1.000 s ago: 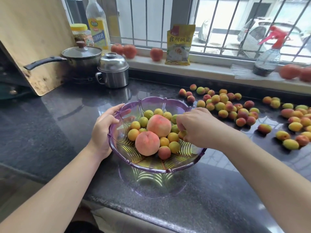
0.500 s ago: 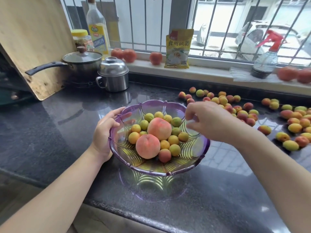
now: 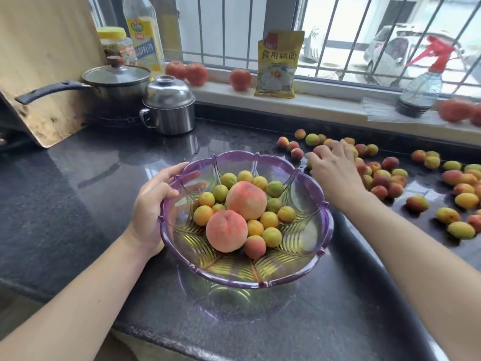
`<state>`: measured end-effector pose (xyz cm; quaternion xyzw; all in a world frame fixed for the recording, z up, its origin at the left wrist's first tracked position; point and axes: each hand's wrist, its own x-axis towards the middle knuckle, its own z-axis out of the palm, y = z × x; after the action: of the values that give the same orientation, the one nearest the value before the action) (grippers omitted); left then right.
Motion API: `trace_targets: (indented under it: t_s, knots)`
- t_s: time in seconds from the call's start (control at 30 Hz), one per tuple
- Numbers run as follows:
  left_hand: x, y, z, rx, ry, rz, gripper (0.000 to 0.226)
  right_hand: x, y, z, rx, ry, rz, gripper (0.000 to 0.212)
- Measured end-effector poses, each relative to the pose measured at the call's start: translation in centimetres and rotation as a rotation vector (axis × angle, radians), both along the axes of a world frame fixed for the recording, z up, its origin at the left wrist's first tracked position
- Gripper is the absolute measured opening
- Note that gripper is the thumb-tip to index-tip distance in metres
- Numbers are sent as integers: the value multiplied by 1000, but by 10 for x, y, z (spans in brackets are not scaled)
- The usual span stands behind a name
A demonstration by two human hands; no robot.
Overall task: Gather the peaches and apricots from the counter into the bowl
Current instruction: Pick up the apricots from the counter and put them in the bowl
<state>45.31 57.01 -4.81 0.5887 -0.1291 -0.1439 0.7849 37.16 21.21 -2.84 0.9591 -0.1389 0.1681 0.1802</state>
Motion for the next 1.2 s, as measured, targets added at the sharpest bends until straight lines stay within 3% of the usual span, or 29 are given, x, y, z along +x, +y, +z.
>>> trace_targets:
  t_s: [0.1,0.23,0.33,0.43,0.63,0.77,0.97,1.2]
  knots:
    - [-1,-1,2,0,-4,4,61,13,1,-6,20,4,-37,28]
    - [-5,-2,6,-33,10,2,64,5,3,-14,179,-237,42,21]
    - [-6,-3,8,-29,6,4,63,-6,12,6,458,-424,121,23]
    - [-8,-3,9,-40,16,8,64,-20,21,50,814,-481,172,25]
    - [-10,-4,10,-51,40,16,66,-53,52,112,1538,-203,193,19]
    - [-10,-4,10,-64,60,22,67,-66,70,126,1331,64,208,22]
    - [-9,-4,9,-72,64,17,65,-59,84,121,960,225,232,22]
    - [-8,-4,9,-76,82,9,65,-58,73,118,637,285,217,21]
